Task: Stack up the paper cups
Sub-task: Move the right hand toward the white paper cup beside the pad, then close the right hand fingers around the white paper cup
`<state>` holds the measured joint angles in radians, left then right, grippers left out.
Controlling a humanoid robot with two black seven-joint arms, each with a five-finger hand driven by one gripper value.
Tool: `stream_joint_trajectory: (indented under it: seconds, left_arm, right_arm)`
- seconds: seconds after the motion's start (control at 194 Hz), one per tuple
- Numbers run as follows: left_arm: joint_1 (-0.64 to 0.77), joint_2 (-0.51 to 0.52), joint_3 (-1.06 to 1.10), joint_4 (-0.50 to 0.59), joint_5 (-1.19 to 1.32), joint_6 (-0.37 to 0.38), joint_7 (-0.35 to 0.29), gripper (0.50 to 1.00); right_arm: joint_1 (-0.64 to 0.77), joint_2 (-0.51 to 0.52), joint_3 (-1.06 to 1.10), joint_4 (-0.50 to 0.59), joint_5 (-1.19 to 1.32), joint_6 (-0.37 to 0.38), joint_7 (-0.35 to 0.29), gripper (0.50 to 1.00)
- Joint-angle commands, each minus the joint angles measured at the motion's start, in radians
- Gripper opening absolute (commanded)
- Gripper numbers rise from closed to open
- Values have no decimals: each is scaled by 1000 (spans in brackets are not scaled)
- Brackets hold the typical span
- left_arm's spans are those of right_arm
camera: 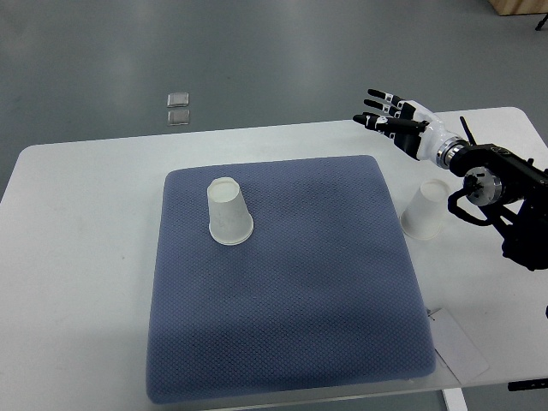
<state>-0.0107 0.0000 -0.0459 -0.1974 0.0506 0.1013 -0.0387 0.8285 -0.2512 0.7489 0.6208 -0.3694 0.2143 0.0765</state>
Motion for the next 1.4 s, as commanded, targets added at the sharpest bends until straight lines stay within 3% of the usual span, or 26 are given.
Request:
stream_joint_trajectory:
  seconds: [0.0,0.145,0.346,0.589,0.739,0.909,1.028,1.395]
  left_arm:
    - [0,0,0,-1,0,0,0,1000]
    - [0,0,0,-1,0,0,-1,1000]
    - [0,0,0,1,0,0,0,1000]
    - [0,0,0,-1,0,0,0,1000]
    - [0,0,0,1,0,0,0,1000]
    - [0,0,0,-1,0,0,0,1000]
    - [0,0,0,1,0,0,0,1000]
    - [0,0,0,-1,0,0,0,1000]
  right_arm:
    - [4,-20,-5,8,-6,0,0,917]
    - [3,-45,-9,19,-88,7,0,917]
    - [7,-100,-49,33,-206,97,0,913]
    - [63,-273,-207,218,-417,123,19,913]
    - [129,-355,-328,278,-632,123,68,913]
    - [169,-419,-407,349,-832,123,81,913]
    - [188,-430,-448,352,-936,123,111,913]
    - [188,-431,-522,350,-1082,168,115,913]
